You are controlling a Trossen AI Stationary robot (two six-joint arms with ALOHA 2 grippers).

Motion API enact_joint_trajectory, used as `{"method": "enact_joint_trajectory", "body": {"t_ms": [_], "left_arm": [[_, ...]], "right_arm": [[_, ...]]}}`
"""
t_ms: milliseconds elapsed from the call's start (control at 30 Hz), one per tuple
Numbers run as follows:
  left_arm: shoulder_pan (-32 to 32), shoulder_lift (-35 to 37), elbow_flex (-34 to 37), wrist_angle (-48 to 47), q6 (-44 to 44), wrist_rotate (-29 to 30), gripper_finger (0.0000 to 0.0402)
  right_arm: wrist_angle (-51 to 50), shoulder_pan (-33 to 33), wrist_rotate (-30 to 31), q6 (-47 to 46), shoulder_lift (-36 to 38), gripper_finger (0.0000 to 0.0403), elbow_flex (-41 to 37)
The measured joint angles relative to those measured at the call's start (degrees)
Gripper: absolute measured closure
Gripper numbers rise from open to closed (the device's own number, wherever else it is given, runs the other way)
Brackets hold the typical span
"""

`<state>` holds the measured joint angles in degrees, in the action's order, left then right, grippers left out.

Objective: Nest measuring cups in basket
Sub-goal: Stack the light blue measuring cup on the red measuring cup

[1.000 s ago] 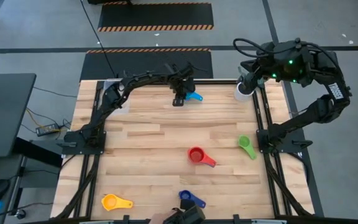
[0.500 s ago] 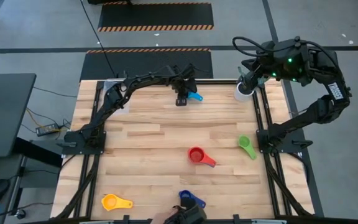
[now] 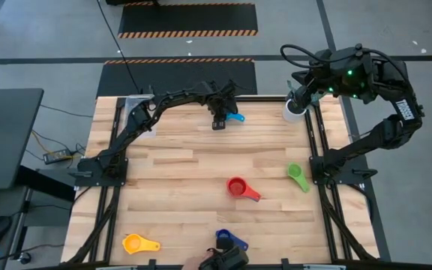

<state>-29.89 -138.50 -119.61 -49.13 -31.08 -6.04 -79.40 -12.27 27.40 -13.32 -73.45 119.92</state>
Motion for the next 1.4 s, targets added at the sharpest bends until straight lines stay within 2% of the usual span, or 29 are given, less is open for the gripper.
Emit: {"method": "enact_joint_trajectory", "body": {"t_ms": [233,467,767,1033,1400], "left_arm": [[-1.0,0.0,0.0,-0.8,0.4,-1.2,0.0321],[-1.1,0.1,0.0,-0.8,-2.8,-1.2,0.0391],[-0.4,1.3,0.0,-2.6,-3.6,-0.7,0.0396],[1.4,6.5,0.0,-6.8,1.6,-0.3,0.0401],[9.5,11.8,0.0,-11.4,8.6,3.0,0.0401]], "right_arm": [[0.0,0.0,0.0,0.0,0.0,0.04,0.0],[0.0,0.0,0.0,0.0,0.0,0.04,0.0],[0.0,0.0,0.0,0.0,0.0,0.04,0.0],[0.0,0.0,0.0,0.0,0.0,0.04,0.0],[0.0,0.0,0.2,0.6,0.0,0.04,0.0]]}}
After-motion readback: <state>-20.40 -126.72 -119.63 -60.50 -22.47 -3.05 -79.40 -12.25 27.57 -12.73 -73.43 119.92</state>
